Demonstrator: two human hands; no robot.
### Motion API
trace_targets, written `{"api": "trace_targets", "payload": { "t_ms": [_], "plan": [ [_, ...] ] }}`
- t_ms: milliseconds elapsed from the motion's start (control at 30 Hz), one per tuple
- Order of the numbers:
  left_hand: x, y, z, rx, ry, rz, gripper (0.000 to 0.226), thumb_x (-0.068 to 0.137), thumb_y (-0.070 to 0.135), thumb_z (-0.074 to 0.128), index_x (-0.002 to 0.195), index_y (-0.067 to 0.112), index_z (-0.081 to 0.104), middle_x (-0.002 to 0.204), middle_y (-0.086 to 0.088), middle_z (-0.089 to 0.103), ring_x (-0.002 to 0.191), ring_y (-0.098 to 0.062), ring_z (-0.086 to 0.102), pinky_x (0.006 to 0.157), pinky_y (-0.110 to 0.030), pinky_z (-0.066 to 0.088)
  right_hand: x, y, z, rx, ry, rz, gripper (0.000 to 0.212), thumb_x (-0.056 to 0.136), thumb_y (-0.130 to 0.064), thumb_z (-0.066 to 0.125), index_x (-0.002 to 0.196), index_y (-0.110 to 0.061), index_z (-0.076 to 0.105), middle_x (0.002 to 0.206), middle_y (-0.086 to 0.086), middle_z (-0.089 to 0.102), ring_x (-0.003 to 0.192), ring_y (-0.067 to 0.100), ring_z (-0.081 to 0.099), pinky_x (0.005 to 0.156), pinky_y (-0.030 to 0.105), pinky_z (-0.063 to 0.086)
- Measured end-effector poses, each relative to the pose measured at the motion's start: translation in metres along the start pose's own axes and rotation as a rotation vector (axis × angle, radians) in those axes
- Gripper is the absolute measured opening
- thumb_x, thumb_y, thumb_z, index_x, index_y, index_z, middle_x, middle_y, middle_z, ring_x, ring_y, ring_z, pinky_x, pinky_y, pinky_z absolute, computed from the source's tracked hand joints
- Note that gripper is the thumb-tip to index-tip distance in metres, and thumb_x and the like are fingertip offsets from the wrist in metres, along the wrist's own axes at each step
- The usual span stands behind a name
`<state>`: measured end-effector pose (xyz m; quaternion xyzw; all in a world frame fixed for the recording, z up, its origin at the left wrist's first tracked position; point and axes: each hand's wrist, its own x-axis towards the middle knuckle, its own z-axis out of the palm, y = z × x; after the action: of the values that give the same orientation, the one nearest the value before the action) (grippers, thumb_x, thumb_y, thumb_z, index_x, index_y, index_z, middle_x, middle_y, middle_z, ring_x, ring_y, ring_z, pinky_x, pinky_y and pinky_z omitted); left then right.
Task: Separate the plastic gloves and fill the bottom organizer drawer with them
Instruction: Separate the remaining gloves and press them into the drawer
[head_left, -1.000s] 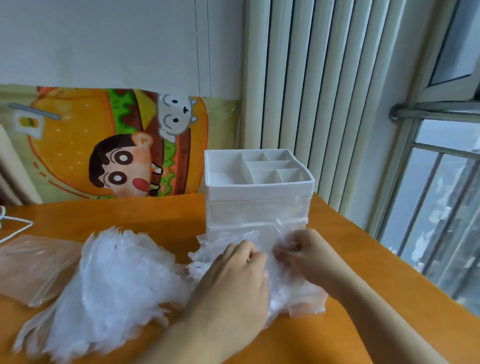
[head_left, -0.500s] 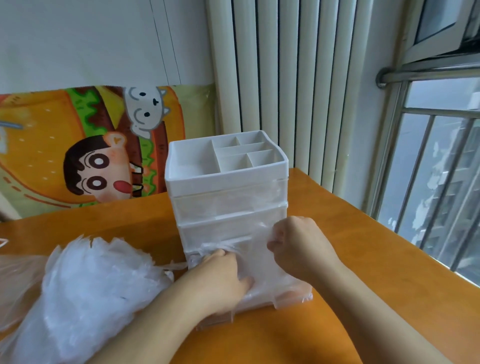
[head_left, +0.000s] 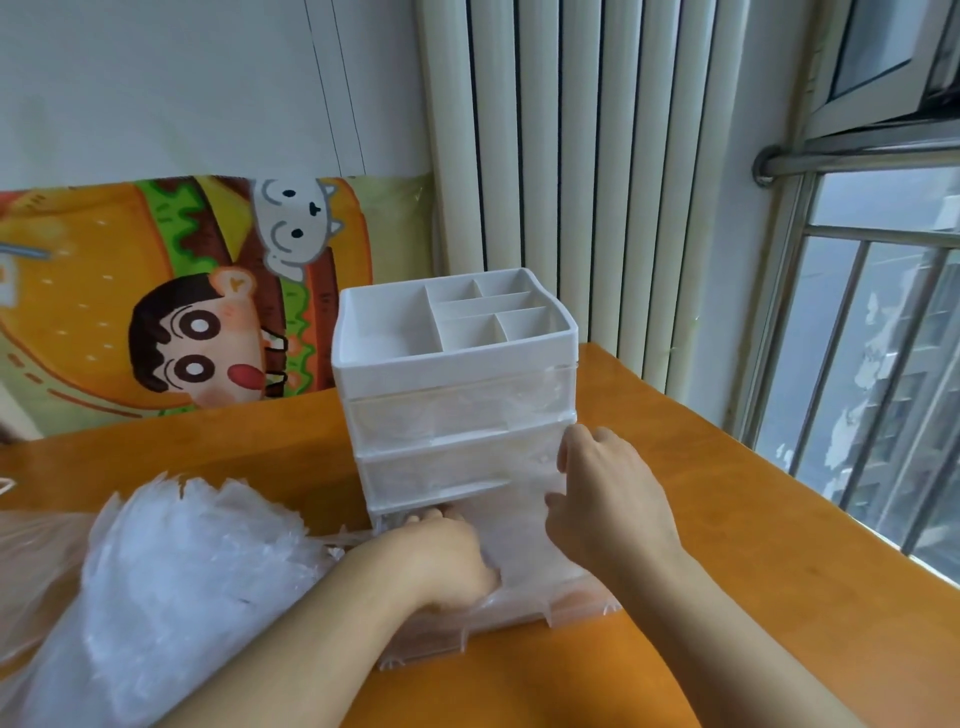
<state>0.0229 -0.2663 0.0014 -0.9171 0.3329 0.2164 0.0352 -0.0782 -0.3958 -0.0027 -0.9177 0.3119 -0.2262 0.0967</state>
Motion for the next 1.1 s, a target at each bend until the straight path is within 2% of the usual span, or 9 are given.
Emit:
{"api": "trace_targets", "payload": {
  "t_ms": [100, 200, 333, 400, 567, 767, 933, 1000, 1100],
  "plan": [
    [-0.002, 0.005, 0.000, -0.014, 0.016, -0.017, 0.078, 0.102, 0.040, 0.044, 0.163, 0.005, 0.010, 0.165, -0.019, 0.022, 0.148, -0.034, 0.033, 0.114, -0.041, 0.037, -0.011, -0.016, -0.014, 0.109, 0.039, -0.179, 0.019, 0.093, -0.020, 0.064, 0.076, -0.019, 0.057, 0.075, -0.005, 0.055, 0.067, 0.013, 0.052, 0.055, 0.025, 0.048],
    [-0.005, 0.006, -0.001, -0.018, 0.037, 0.005, 0.071, 0.100, 0.034, 0.046, 0.159, 0.003, 0.021, 0.160, -0.019, 0.031, 0.142, -0.034, 0.040, 0.108, -0.040, 0.043, -0.019, -0.032, -0.004, 0.174, -0.286, -0.145, 0.031, 0.086, -0.009, 0.055, 0.057, -0.015, 0.044, 0.057, 0.001, 0.045, 0.051, 0.018, 0.040, 0.048, 0.032, 0.034],
    [-0.011, 0.005, -0.001, -0.044, 0.081, 0.008, 0.074, 0.097, 0.043, 0.057, 0.155, 0.006, 0.032, 0.153, -0.014, 0.043, 0.134, -0.030, 0.050, 0.103, -0.037, 0.048, -0.011, -0.029, 0.005, 0.045, -0.518, -0.115, 0.011, 0.092, -0.017, 0.063, 0.086, -0.014, 0.054, 0.106, 0.005, 0.054, 0.094, 0.021, 0.051, 0.075, 0.030, 0.046],
    [-0.011, 0.005, -0.001, -0.051, 0.083, 0.014, 0.081, 0.096, 0.049, 0.059, 0.157, 0.007, 0.029, 0.151, -0.012, 0.047, 0.129, -0.028, 0.054, 0.098, -0.035, 0.049, -0.005, -0.026, 0.004, 0.020, -0.583, -0.111, 0.026, 0.092, -0.025, 0.067, 0.114, -0.012, 0.061, 0.128, 0.008, 0.050, 0.110, 0.023, 0.050, 0.084, 0.030, 0.048],
    [-0.013, 0.003, -0.004, 0.084, 0.079, 0.040, 0.067, 0.103, 0.033, 0.055, 0.156, 0.002, 0.029, 0.133, -0.011, 0.059, 0.112, -0.024, 0.061, 0.083, -0.030, 0.047, 0.009, -0.029, 0.003, -0.120, -0.790, -0.132, 0.030, 0.097, -0.025, 0.063, 0.123, -0.010, 0.062, 0.110, 0.010, 0.060, 0.095, 0.023, 0.053, 0.077, 0.032, 0.047],
    [-0.010, -0.014, 0.001, 0.131, 0.218, 0.150, 0.043, 0.097, 0.022, 0.065, 0.136, 0.013, 0.051, 0.108, -0.001, 0.067, 0.091, -0.015, 0.065, 0.066, -0.024, 0.050, 0.017, -0.030, 0.006, -0.172, -0.803, -0.100, 0.050, 0.093, -0.018, 0.069, 0.141, -0.016, 0.054, 0.122, 0.005, 0.063, 0.103, 0.025, 0.061, 0.082, 0.032, 0.052],
    [-0.018, -0.025, 0.001, 0.065, 0.219, 0.220, 0.022, 0.098, 0.021, 0.058, 0.120, 0.021, 0.056, 0.114, 0.002, 0.055, 0.097, -0.017, 0.061, 0.082, -0.032, 0.054, 0.020, -0.032, 0.011, -0.190, -0.771, -0.072, 0.058, 0.093, -0.013, 0.068, 0.147, -0.022, 0.051, 0.132, 0.004, 0.060, 0.102, 0.024, 0.059, 0.079, 0.031, 0.049],
    [-0.027, -0.028, 0.002, 0.090, 0.243, 0.236, 0.034, 0.097, 0.015, 0.056, 0.129, 0.025, 0.059, 0.124, 0.005, 0.050, 0.108, -0.019, 0.057, 0.091, -0.038, 0.054, 0.019, -0.032, 0.013, -0.182, -0.767, -0.067, 0.056, 0.091, -0.012, 0.067, 0.145, -0.021, 0.053, 0.134, 0.004, 0.061, 0.111, 0.024, 0.063, 0.087, 0.031, 0.054],
    [-0.044, -0.017, 0.006, 0.016, 0.344, 0.300, 0.040, 0.091, 0.003, 0.050, 0.118, 0.028, 0.064, 0.113, 0.011, 0.045, 0.104, -0.016, 0.051, 0.090, -0.041, 0.053, 0.018, -0.037, 0.012, -0.201, -0.772, -0.104, 0.044, 0.092, -0.013, 0.065, 0.136, -0.017, 0.059, 0.124, 0.005, 0.065, 0.108, 0.024, 0.065, 0.091, 0.034, 0.057]
  ]
}}
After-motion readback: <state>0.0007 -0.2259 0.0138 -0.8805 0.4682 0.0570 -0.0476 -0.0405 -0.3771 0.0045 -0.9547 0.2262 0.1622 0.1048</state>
